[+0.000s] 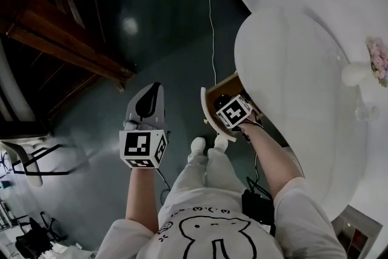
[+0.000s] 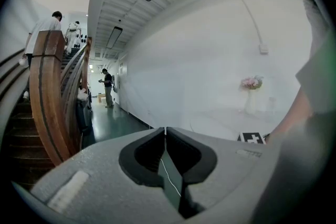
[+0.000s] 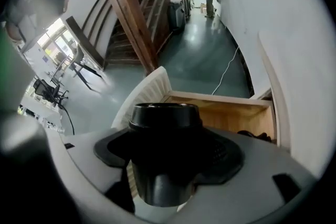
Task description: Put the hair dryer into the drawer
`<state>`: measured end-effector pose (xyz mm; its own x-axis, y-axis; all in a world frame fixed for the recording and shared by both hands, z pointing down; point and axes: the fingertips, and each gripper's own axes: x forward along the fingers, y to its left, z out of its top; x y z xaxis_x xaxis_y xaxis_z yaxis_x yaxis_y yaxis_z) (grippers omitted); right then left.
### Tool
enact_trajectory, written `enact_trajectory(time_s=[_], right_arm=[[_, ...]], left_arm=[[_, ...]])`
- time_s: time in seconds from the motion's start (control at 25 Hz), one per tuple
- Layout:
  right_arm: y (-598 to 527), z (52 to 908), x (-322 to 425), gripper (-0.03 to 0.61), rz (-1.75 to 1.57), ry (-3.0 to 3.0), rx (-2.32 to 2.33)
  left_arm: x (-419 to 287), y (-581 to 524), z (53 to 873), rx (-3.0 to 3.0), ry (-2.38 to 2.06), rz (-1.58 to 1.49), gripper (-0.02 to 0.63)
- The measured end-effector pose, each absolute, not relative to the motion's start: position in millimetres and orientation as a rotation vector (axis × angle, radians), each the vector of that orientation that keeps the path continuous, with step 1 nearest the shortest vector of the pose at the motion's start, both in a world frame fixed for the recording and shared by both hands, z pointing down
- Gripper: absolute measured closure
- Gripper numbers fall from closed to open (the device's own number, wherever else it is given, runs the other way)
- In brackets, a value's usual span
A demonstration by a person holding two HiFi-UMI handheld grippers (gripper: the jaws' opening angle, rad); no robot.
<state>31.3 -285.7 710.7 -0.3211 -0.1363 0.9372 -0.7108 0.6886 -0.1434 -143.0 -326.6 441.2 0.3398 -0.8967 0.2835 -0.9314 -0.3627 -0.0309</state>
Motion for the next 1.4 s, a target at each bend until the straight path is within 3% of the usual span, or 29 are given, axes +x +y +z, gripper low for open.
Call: enact_trajectory(time_s=[0.6,1.4], right_arm=[[-298.0,773.1,67.4,0.239,0.64,-1.595,0.819],[-304.5,832.1,58.5,0.239,0.658,-1.552,0.844]], left_arm=[[-148.4,-323.8,456.5,2.454,-1.716,0.47,0.592],[-177.5,-311.2,489.3,2.388,-1.778,0.518,0.592]])
